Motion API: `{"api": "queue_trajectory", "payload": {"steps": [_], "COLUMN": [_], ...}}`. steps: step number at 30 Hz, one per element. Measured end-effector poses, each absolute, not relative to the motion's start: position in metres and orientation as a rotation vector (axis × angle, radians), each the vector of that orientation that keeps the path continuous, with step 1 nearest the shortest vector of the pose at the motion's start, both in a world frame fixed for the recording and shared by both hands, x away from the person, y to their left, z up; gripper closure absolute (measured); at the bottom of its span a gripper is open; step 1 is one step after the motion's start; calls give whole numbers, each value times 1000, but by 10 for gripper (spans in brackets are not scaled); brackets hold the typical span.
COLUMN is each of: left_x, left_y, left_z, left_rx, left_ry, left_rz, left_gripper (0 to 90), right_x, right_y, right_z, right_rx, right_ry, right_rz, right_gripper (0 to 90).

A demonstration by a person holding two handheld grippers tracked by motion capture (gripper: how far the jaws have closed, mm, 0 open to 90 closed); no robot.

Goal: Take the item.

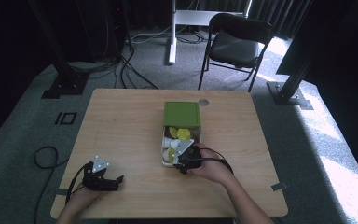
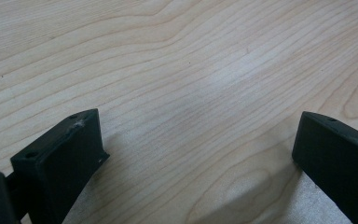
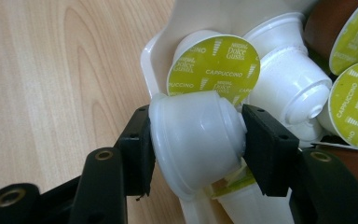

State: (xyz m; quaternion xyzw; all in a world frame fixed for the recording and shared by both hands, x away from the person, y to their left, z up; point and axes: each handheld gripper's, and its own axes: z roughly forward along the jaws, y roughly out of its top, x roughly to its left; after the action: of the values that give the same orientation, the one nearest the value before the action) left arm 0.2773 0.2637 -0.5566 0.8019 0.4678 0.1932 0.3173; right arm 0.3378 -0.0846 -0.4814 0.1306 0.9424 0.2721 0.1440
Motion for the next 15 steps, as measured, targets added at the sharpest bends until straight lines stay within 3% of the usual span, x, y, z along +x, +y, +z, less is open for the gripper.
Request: {"api": "queue_trajectory", "payload": {"steps": [15], "left_x": [277], "left_y": [264], "left_z": [-557], "left_rx": [2112], "left_ry": [1229], "left_rz": [510], "left_gripper": [28], "right_x": [341], "right_y": [-98], "right_z": [-463], "right_rx": [478], "right_ry": [2636], "right_rz": [910], "right_gripper": [527]}}
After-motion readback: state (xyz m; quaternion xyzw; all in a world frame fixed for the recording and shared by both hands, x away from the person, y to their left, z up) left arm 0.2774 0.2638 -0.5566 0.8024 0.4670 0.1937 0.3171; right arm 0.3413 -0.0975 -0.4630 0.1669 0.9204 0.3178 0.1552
